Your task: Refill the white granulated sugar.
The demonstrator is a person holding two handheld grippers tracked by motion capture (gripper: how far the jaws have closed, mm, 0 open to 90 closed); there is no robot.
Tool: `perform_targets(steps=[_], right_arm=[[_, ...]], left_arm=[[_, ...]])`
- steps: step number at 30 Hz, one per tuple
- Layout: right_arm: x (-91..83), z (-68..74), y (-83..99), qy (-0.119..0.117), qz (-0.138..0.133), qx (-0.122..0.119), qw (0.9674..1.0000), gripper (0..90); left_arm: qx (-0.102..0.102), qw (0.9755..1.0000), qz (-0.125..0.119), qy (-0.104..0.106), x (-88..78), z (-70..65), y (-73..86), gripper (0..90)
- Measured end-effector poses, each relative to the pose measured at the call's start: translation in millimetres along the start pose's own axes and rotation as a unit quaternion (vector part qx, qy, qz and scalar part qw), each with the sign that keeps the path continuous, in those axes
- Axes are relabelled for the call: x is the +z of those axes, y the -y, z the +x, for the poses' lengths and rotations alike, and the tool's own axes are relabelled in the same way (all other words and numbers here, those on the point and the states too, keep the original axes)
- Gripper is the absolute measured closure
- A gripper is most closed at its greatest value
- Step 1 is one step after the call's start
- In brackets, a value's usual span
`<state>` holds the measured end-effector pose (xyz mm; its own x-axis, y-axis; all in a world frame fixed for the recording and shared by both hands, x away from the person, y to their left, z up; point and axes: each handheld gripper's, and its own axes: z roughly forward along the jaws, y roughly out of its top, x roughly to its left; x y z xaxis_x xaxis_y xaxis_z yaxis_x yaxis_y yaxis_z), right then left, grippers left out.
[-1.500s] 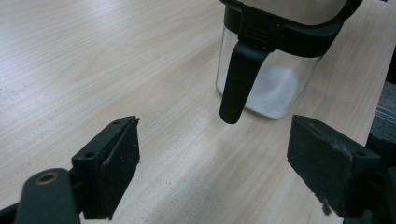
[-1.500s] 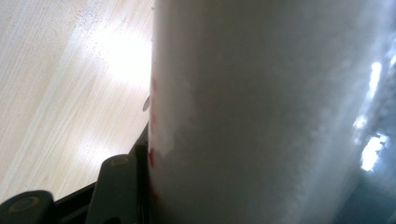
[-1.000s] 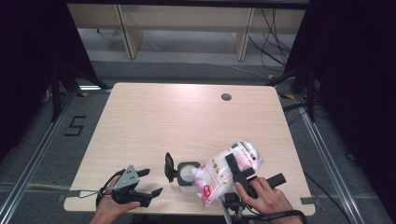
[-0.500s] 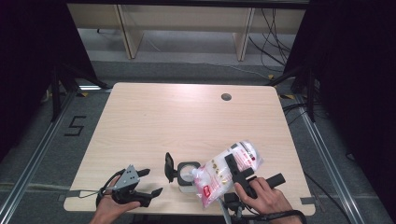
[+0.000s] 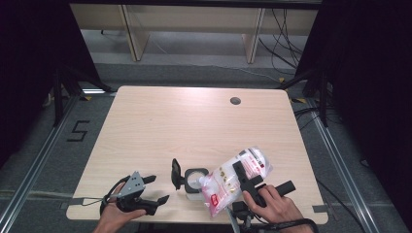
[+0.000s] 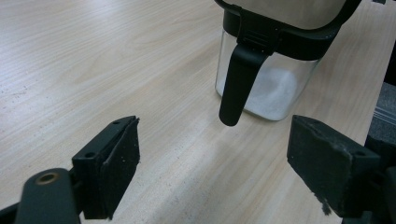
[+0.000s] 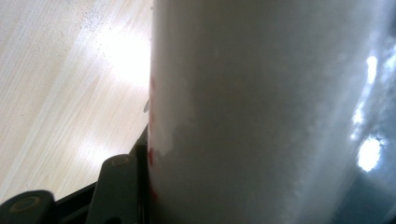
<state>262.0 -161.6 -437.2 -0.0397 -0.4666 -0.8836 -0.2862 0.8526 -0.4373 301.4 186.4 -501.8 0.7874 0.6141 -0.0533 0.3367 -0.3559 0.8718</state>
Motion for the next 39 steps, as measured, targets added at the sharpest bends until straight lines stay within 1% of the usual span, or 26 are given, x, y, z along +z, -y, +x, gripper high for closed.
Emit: perform_targets(steps=[1,4,5,7,8,9,10,11,15,16,18,20,21,22,23,24,25,26,28,29,30,33,34,35,36,39], right_arm=[[0.2,-0.2,-0.1,-0.001,-0.001,-0.003,1.0,47.2],[-0.7,-1.4,0.4,0.0,0.003,-0.011,0.9999,47.2],[-0.6,-0.9,0.3,0.001,0.001,-0.004,1.0,47.2],[-0.7,-0.8,-0.3,0.001,0.001,0.002,1.0,47.3],[-0.3,-2.6,0.9,0.003,-0.001,-0.011,0.9999,47.3],[-0.8,-1.6,0.6,0.002,0.001,0.0,1.0,47.3],[-1.7,0.0,0.2,0.003,0.006,0.014,0.9999,47.3],[-1.1,-2.2,1.3,0.005,0.003,-0.005,1.0,47.3],[-1.1,-1.0,0.1,0.002,0.003,0.006,1.0,47.3],[-0.5,-2.8,0.8,0.004,-0.001,-0.012,0.9999,47.3],[-1.3,-0.6,-0.6,0.0,0.002,0.006,1.0,47.3],[-1.2,-2.3,0.1,0.0,0.005,-0.014,0.9999,47.3],[-1.5,1.6,-1.3,-0.001,0.006,0.015,0.9999,47.4],[-0.5,-0.8,-0.3,0.003,-0.001,-0.008,1.0,47.3],[-0.4,0.5,-0.3,0.0,0.0,0.001,1.0,47.4],[-0.6,-0.3,-0.4,0.003,-0.001,-0.006,1.0,47.4],[-0.6,-0.2,-0.7,0.001,0.0,-0.006,1.0,47.4],[-1.1,1.5,-1.7,0.0,0.003,0.008,1.0,47.4],[0.0,-1.2,-1.0,0.001,-0.002,-0.019,0.9998,47.4],[-1.1,1.4,-1.8,-0.001,0.003,0.004,1.0,47.4],[-0.7,-0.3,-1.1,0.001,0.002,-0.012,0.9999,47.4],[-0.8,-0.9,-1.2,0.001,0.003,-0.017,0.9999,47.4],[-1.5,0.5,-1.9,-0.006,0.004,0.0,1.0,47.4],[-1.9,1.0,-1.8,0.002,0.005,0.004,1.0,47.4],[-1.2,-1.1,-0.6,0.004,0.001,-0.015,0.9999,47.4],[-1.9,-2.9,0.0,0.003,0.006,-0.028,0.9996,47.5]], left_arm=[[-0.011,0.9999,0.005,-0.004,-0.5,-1.6,0.7,16.5],[0.0,1.0,0.002,0.0,-0.4,-0.3,-0.1,16.5],[-0.013,0.9999,0.0,0.0,0.0,-1.7,0.3,16.5],[-0.01,0.9999,0.005,-0.003,-0.3,-1.6,0.5,16.5],[-0.012,0.9999,-0.001,0.0,0.3,-2.0,0.7,16.5],[0.002,1.0,0.001,0.002,-0.5,-0.6,-0.1,16.5],[0.004,1.0,-0.001,0.003,-0.4,-0.1,-0.3,16.5],[0.004,1.0,0.001,0.003,-0.6,0.2,-0.7,16.5],[0.005,1.0,0.001,0.003,-0.5,-0.2,-0.1,16.6],[0.004,1.0,0.0,0.002,-0.4,-0.1,-0.4,16.5],[0.006,1.0,0.003,0.0,-0.4,0.4,-0.5,16.6],[0.003,1.0,0.002,0.002,-0.6,-0.6,-0.1,16.6],[0.006,1.0,0.002,0.003,-0.6,-0.2,-0.2,16.6],[0.005,1.0,0.0,0.003,-0.3,-0.1,-0.4,16.6],[-0.001,1.0,0.001,0.001,-0.1,-0.3,-0.3,16.6],[-0.012,0.9999,-0.001,-0.002,0.6,-2.1,0.0,16.6],[0.0,1.0,0.002,-0.001,0.0,-0.8,-0.2,16.6],[0.001,1.0,0.003,0.002,-0.2,-0.9,-0.1,16.6],[0.001,1.0,0.001,0.0,-0.7,-1.1,-0.4,16.6],[0.004,1.0,0.0,0.003,-0.1,-0.1,-0.6,16.6],[0.009,1.0,0.004,0.0,-0.5,0.4,-0.7,16.6],[0.001,1.0,0.004,0.0,-0.9,-1.2,-0.2,16.6],[0.002,1.0,0.001,0.002,-0.6,-0.7,-0.5,16.6],[0.006,1.0,0.0,0.003,-0.2,0.2,-0.7,16.6],[0.008,1.0,0.004,0.0,-0.5,0.3,-0.6,16.6],[0.002,1.0,0.003,0.0,-0.8,-1.2,-0.2,16.6]])
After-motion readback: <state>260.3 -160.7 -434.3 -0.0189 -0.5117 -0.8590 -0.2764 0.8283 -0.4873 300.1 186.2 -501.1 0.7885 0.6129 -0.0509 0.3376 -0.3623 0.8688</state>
